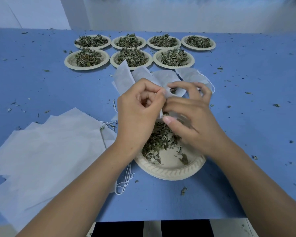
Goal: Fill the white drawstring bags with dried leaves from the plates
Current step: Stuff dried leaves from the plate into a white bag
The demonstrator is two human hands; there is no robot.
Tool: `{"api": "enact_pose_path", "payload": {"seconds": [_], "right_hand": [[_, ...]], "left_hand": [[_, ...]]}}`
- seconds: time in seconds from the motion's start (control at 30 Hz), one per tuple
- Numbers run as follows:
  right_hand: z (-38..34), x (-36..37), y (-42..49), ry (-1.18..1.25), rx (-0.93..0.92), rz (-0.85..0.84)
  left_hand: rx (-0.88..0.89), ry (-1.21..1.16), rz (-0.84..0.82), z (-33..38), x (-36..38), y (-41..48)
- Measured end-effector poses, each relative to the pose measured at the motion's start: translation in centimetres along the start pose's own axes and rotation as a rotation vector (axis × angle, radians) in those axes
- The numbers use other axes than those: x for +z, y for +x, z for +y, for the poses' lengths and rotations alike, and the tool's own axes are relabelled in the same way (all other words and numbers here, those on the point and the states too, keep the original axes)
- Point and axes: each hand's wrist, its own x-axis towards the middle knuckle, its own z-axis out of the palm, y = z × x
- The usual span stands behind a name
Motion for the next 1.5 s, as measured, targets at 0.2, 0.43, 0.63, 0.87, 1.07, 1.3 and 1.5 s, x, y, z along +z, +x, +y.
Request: {"api": "enact_pose_path", "payload": {"seconds": [0.2,0.43,0.63,0.87,1.07,1.3,1.5], "right_hand": [[-0.6,0.1,0.0,0.03,-0.01,0.233],[-0.2,-0.1,0.0,0.411,0.176,0.276],[0.4,0.3,0.0,0.042,0.151,0.27],[1.8,-2.1,0.4,0.477,0.42,0.222],[1.8,-0.9,0.1,0.143,0.333,-0.611],[1.4,-0.5,0.2,0.193,0.344,-0.428],[1.4,-2.9,0.2,0.812,0.37,-0.093]], "left_hand": [[0.017,0.022,0.025,-0.1,0.1,-0.1],[0.0,0.041,0.045,-0.2,0.0,0.1],[0.003,0.028,-0.015,0.1,0.0,-0.1],[-0.047,-0.008,0.129,0.3,-0.9,0.9],[-0.059,-0.03,0.134,0.4,-0.7,0.9],[-0.053,-0.03,0.128,0.3,-0.6,0.8],[-0.052,-0.017,0.119,0.1,-0.6,0.8]]}}
